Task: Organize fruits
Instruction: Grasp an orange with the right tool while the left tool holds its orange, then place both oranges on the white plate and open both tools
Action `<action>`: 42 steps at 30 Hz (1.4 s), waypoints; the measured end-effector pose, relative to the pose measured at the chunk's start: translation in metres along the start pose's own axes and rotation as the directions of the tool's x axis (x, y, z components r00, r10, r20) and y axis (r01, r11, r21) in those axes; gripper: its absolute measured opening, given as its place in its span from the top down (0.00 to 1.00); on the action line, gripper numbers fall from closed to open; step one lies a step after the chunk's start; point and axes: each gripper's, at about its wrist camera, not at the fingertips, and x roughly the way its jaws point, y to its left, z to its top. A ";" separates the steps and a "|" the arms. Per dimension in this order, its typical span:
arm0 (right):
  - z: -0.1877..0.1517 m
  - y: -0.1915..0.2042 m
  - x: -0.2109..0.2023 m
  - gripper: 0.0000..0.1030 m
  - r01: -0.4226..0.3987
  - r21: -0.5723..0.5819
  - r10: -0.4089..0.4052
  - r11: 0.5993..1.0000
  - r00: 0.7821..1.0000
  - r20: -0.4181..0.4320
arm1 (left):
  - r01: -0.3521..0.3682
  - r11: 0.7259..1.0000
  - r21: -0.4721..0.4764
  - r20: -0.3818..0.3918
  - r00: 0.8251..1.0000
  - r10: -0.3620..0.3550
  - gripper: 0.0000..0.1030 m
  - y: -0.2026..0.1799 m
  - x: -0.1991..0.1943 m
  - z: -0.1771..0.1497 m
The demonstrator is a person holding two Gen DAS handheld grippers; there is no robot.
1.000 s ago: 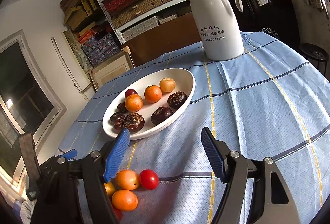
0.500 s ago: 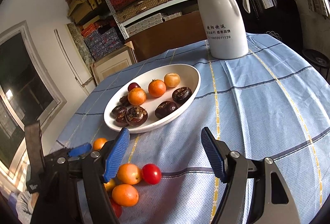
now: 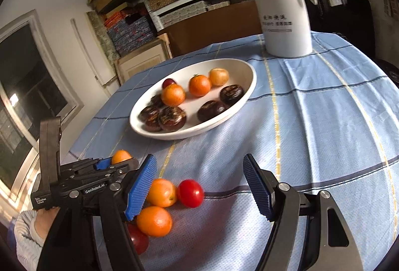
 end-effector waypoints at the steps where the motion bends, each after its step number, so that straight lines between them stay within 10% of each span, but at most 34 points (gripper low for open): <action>1: -0.002 0.004 0.000 0.30 -0.012 -0.017 0.012 1.000 1.000 -0.006 | -0.002 1.000 -0.004 0.005 1.000 0.002 0.65 0.000 -0.002 -0.001; 11: -0.019 0.045 0.014 0.57 -0.050 -0.197 0.034 0.979 0.996 -0.086 | -0.016 1.000 -0.024 0.006 1.000 0.017 0.65 0.005 -0.003 -0.001; 22: -0.023 0.062 0.038 0.61 -0.066 -0.314 0.000 0.947 0.979 -0.206 | -0.015 1.000 -0.025 0.002 1.000 0.015 0.64 0.005 -0.001 -0.002; 42: 0.049 0.007 -0.015 0.61 -0.033 -0.048 0.036 0.998 0.997 0.067 | -0.053 0.998 0.030 0.168 0.985 0.048 0.65 -0.026 -0.037 0.050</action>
